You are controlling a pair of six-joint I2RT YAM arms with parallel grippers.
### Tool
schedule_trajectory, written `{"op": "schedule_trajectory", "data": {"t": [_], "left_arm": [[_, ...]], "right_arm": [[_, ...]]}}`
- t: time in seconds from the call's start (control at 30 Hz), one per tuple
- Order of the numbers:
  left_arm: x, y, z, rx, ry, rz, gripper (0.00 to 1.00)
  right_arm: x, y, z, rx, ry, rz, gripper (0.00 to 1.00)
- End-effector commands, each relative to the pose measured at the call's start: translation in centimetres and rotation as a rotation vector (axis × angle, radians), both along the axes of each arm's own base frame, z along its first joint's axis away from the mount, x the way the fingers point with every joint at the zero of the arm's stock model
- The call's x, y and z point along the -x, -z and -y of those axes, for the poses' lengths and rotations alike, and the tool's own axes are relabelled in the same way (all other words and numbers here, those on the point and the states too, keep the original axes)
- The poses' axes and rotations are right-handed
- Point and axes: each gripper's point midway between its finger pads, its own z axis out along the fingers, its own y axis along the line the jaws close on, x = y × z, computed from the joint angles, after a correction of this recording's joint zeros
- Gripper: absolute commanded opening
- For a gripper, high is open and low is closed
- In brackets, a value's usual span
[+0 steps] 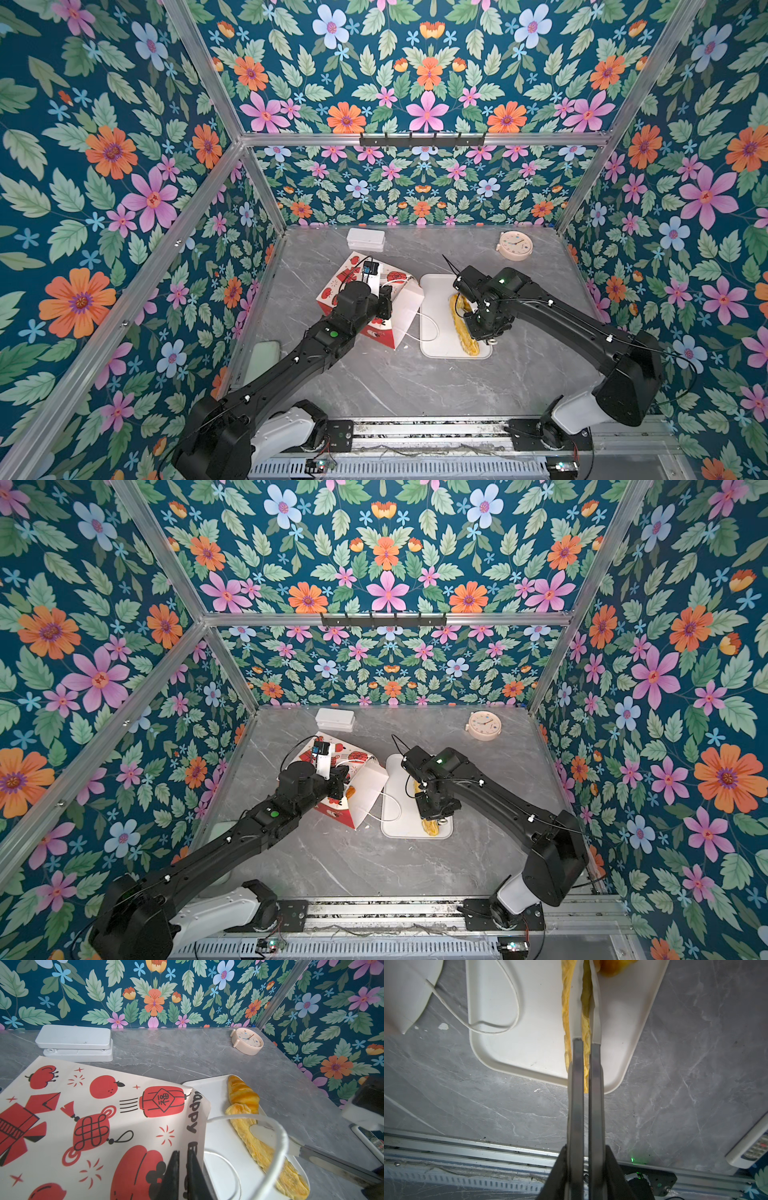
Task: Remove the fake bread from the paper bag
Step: 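Lower the long bread onto the tray and open the tongs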
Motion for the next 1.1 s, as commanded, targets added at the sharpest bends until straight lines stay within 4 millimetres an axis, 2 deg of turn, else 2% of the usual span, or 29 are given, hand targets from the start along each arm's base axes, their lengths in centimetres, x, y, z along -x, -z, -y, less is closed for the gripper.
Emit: {"op": "schedule_trajectory", "data": {"t": [0.0, 0.27, 0.53, 0.7, 0.8, 0.97, 1.07], "left_arm": [[-0.1, -0.6, 0.1, 0.022, 0.006, 0.025, 0.11], [0.0, -0.4, -0.2, 0.033, 0.008, 0.023, 0.11], [0.1, -0.5, -0.4, 0.044, 0.009, 0.025, 0.11], [0.1, -0.5, -0.4, 0.051, 0.012, 0.027, 0.11], [0.1, -0.6, -0.4, 0.052, 0.013, 0.027, 0.11], [0.1, -0.6, -0.4, 0.053, 0.016, 0.025, 0.11], [0.0, -0.5, -0.4, 0.051, 0.016, 0.023, 0.11]], "right_arm": [[0.2, 0.0, 0.0, 0.039, 0.007, 0.001, 0.2], [0.9, 0.6, -2.3, 0.021, -0.012, -0.014, 0.27], [1.8, -0.4, -5.4, -0.042, -0.038, 0.001, 0.32], [2.6, -0.2, -6.6, -0.106, -0.035, -0.022, 0.33], [2.6, -0.9, -6.6, -0.123, -0.03, 0.023, 0.32], [1.9, -3.4, -7.0, -0.222, -0.033, 0.143, 0.31], [2.4, -3.5, -7.7, -0.291, -0.041, 0.139, 0.3]]}}
